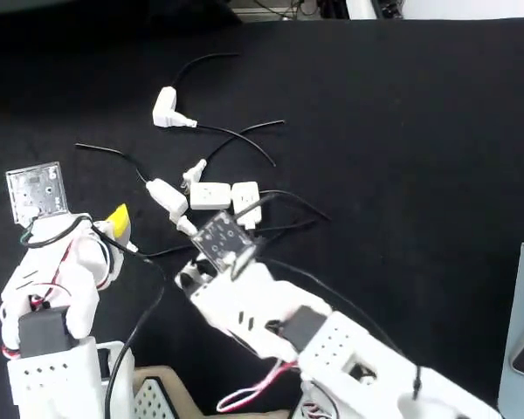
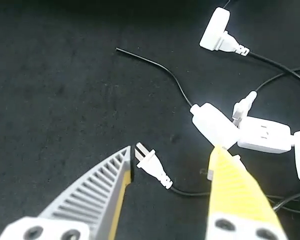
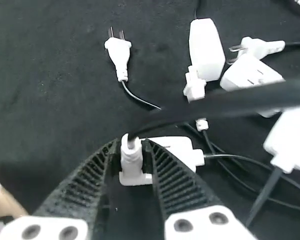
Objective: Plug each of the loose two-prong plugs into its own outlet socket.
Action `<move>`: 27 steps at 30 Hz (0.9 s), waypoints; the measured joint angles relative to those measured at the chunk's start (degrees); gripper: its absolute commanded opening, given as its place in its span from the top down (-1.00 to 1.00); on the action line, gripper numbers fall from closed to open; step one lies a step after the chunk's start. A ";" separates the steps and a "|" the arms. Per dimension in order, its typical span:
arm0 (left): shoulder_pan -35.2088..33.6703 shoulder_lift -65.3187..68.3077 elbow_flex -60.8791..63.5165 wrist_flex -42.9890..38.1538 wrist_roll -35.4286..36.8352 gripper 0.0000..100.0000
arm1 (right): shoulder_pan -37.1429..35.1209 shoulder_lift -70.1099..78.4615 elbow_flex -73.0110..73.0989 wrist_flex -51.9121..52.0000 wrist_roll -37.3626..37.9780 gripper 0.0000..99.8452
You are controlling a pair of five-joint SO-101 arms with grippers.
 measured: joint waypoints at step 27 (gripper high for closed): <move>-0.18 0.00 1.41 0.00 0.09 0.50 | -0.09 18.29 -4.04 -11.60 0.79 0.98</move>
